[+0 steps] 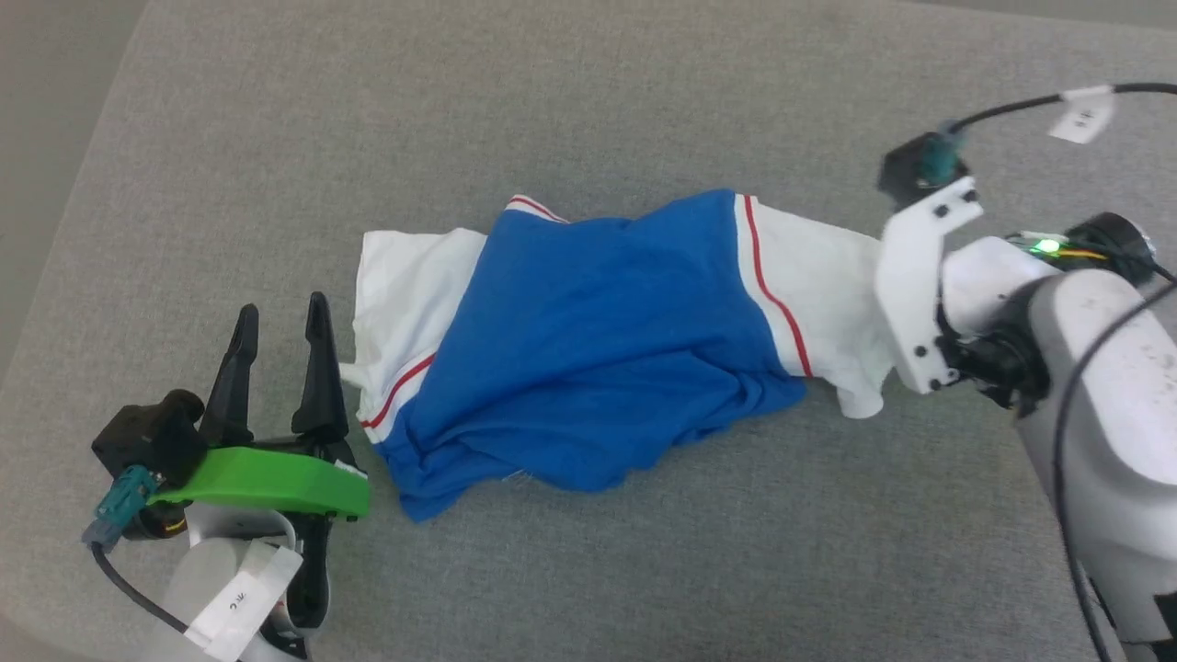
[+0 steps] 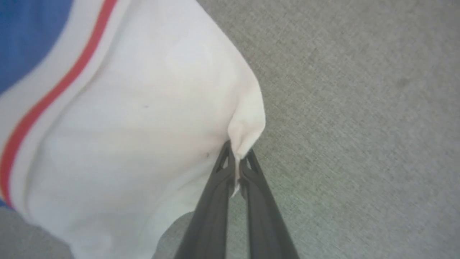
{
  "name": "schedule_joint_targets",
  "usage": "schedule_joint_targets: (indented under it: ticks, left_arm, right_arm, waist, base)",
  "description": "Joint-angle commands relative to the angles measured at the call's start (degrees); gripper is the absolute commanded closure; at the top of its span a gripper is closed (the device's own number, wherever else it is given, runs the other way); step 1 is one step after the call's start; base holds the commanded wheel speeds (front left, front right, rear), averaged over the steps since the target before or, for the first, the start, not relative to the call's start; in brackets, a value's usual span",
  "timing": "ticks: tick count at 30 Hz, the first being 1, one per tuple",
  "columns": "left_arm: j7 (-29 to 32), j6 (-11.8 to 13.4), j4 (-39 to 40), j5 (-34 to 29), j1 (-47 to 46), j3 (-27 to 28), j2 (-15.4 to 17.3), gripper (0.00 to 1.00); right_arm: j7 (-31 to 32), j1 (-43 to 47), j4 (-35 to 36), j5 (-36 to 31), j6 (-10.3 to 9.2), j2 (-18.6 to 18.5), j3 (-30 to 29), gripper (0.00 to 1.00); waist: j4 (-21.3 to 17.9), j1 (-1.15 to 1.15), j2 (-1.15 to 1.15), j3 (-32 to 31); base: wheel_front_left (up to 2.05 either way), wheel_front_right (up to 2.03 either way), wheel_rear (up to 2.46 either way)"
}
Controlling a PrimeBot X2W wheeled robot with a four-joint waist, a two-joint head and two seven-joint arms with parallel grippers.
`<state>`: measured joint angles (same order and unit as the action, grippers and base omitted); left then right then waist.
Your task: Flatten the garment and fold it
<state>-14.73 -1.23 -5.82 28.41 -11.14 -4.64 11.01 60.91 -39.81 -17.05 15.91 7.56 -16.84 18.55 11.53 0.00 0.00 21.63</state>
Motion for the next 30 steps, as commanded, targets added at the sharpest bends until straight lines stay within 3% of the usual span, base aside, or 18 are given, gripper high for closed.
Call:
schedule_joint_targets:
  ticks: [1,9,15,20,24,30]
  left_arm:
    - [-0.27,-0.51,-0.23,-0.72,0.14,0.21,-0.12,0.0]
    - [-0.26,-0.42,-0.53,-0.71,2.46,0.87,0.18,0.0]
    - [0.36,0.01,0.12,-0.28,4.3,0.96,0.49,0.0]
    - [1.98,0.49,0.28,0.31,4.51,1.06,0.87,0.0]
    - [8.28,0.93,-0.52,0.47,1.24,0.28,2.82,0.0]
    - [25.42,1.42,-4.2,0.86,-9.84,-2.35,7.15,0.0]
  right_arm:
    - [-1.33,1.78,0.51,0.61,-0.08,-0.4,-2.12,1.0]
    - [-5.46,10.95,7.52,1.46,-0.08,0.51,-15.8,1.0]
    - [-6.08,20.64,13.72,1.33,-0.08,3.84,-25.51,1.0]
    - [-5.43,25.54,17.56,0.79,-0.08,6.81,-29.17,1.0]
    - [-4.67,26.83,19.83,0.41,-0.08,8.08,-29.9,1.0]
    - [-3.6,26.83,22.64,-0.01,-0.08,8.43,-29.89,1.0]
  waist:
    - [-1.03,0.0,0.0,-1.77]
    - [-3.35,0.0,0.0,-6.44]
    - [-4.71,0.0,0.0,-8.3]
    - [-5.55,0.0,0.0,-8.64]
    - [-5.77,0.0,0.0,-8.28]
    - [-5.36,0.0,0.0,-6.6]
  base:
    - [0.0,0.0,0.0]
    - [0.0,0.0,0.0]
    - [0.0,0.0,0.0]
    - [0.0,0.0,0.0]
    - [0.0,0.0,0.0]
    - [0.0,0.0,0.0]
